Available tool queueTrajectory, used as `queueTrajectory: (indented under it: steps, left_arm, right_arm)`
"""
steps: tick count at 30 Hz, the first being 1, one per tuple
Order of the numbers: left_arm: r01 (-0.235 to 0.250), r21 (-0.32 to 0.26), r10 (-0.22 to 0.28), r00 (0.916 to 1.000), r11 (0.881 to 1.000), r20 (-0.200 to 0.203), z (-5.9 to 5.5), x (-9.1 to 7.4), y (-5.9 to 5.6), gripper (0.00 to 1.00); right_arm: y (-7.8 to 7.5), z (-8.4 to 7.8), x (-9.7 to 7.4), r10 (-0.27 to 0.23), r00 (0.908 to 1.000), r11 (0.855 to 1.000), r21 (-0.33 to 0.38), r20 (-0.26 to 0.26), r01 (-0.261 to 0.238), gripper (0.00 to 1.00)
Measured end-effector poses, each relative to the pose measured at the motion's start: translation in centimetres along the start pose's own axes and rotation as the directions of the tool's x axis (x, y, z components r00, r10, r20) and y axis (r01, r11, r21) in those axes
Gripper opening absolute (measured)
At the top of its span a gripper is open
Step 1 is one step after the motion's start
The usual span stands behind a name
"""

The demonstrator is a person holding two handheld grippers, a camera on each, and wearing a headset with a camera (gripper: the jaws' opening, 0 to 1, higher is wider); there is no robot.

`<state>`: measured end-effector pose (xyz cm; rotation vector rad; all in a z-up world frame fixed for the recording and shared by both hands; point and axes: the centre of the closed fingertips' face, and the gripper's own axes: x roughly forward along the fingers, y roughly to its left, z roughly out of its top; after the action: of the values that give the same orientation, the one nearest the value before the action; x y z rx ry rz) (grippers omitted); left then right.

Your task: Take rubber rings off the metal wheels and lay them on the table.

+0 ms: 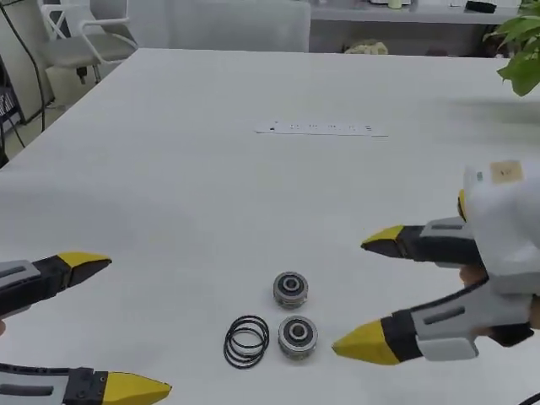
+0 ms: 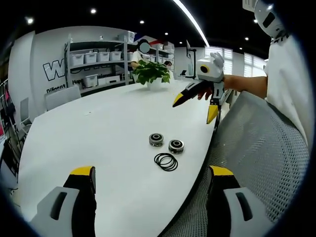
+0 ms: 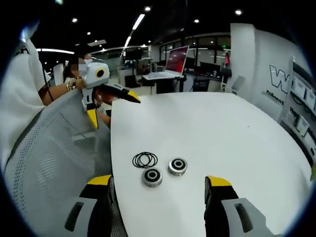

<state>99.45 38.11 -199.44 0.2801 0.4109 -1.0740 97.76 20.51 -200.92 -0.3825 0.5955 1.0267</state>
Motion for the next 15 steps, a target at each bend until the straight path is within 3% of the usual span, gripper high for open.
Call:
queueTrajectory:
  steps: [7, 15]
  left_arm:
    - [0.011, 0.004, -0.011, 0.9992, 1.000, -0.038, -0.7, 0.2, -0.2, 0.99]
    - [0.029, -0.006, -0.029, 0.9988, 1.000, -0.040, -0.7, 0.4, -0.6, 0.99]
  right_arm:
    - [1.0, -3.2, -0.2, 0.007, 0.9988, 0.999, 0.044, -0.049, -0.005, 0.81]
    - [1.5, -5.6, -0.7, -0.013, 0.9977, 0.992, 0.122, -0.066, 0.021, 0.87]
